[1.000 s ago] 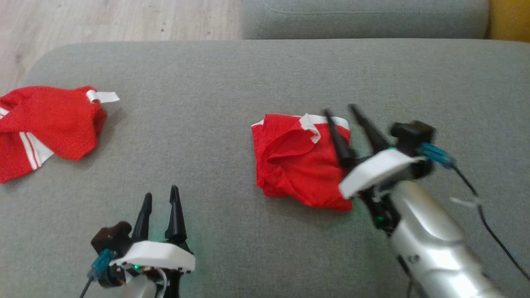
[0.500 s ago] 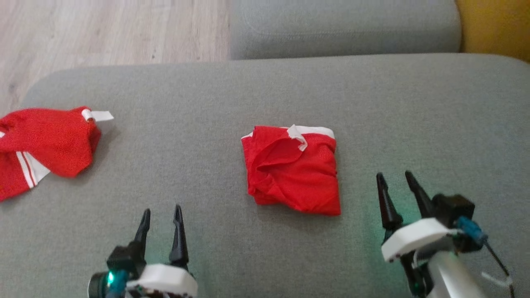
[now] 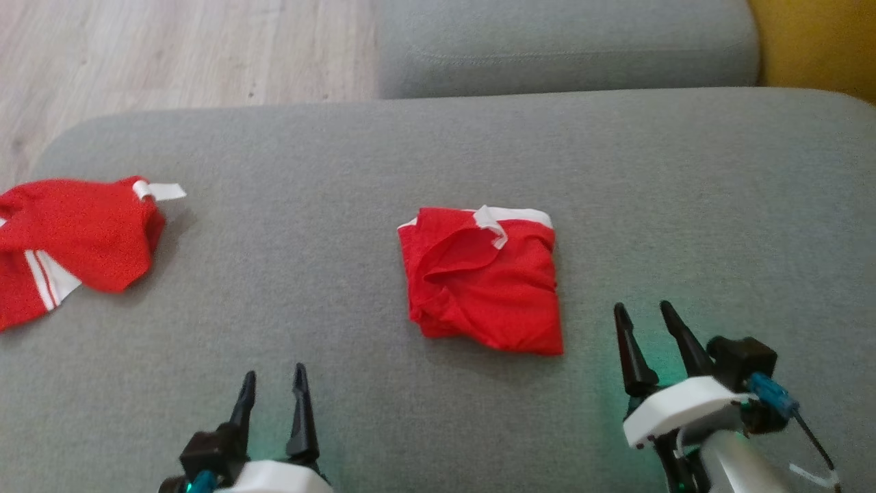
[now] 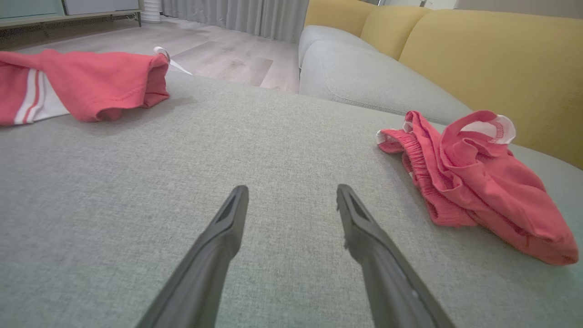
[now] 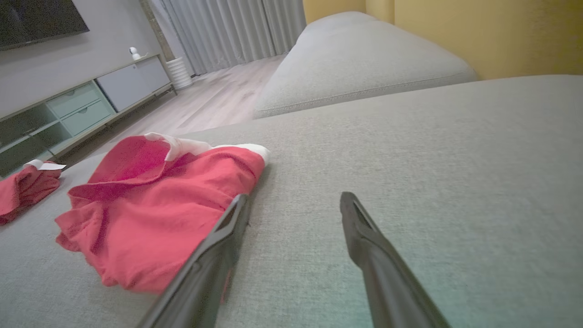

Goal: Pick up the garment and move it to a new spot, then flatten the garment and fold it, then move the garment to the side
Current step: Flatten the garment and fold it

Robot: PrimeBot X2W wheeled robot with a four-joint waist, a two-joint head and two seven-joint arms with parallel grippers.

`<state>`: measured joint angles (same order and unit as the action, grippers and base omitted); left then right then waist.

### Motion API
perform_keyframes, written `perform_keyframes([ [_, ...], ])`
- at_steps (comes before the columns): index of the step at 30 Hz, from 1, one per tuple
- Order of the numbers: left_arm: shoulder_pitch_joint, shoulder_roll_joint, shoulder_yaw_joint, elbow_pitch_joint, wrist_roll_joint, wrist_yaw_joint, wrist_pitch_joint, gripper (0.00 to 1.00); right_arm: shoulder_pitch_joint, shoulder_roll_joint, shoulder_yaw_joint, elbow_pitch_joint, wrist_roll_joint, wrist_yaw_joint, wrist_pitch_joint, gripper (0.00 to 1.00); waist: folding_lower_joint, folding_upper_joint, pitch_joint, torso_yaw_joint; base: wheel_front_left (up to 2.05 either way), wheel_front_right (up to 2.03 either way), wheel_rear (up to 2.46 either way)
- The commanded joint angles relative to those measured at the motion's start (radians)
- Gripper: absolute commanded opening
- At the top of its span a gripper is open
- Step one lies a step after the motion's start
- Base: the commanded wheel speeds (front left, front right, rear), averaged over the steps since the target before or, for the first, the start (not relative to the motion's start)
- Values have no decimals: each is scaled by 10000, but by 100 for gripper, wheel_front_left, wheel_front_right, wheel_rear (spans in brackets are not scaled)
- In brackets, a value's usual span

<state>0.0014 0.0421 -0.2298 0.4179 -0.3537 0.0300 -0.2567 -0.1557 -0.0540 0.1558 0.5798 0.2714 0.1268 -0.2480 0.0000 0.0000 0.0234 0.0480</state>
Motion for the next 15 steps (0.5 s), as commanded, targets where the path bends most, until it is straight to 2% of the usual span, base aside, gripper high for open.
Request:
perform_keyframes([
  [1, -545, 81, 179, -262, -25, -41, -51, 100, -557, 36, 332, -337, 9, 39, -137, 100, 0, 0, 153, 160, 0, 0, 0],
  [2, -614, 81, 118, -258, -52, -59, -51, 100, -664, 36, 407, -321, 11, 39, -137, 98, 0, 0, 221, 243, 0, 0, 0],
  [3, -689, 81, 40, -256, -78, -79, -51, 100, -792, 37, 464, -297, 16, 39, -137, 68, 0, 0, 298, 339, 0, 0, 0],
  [4, -765, 81, -47, -259, -108, -99, -51, 100, -935, 37, 560, -243, 46, 39, -137, 27, 0, 0, 374, 442, 0, 0, 0],
  [5, -828, 81, -135, -260, -136, -119, -51, 100, -1098, 37, 657, -150, 73, 39, -137, 0, 0, 0, 445, 544, 0, 0, 0],
  [15, -1293, 81, -733, -91, -431, -260, -51, 100, -3173, 37, 1427, 1975, 79, 39, -137, 0, 0, 0, 1249, 1587, 0, 0, 0],
])
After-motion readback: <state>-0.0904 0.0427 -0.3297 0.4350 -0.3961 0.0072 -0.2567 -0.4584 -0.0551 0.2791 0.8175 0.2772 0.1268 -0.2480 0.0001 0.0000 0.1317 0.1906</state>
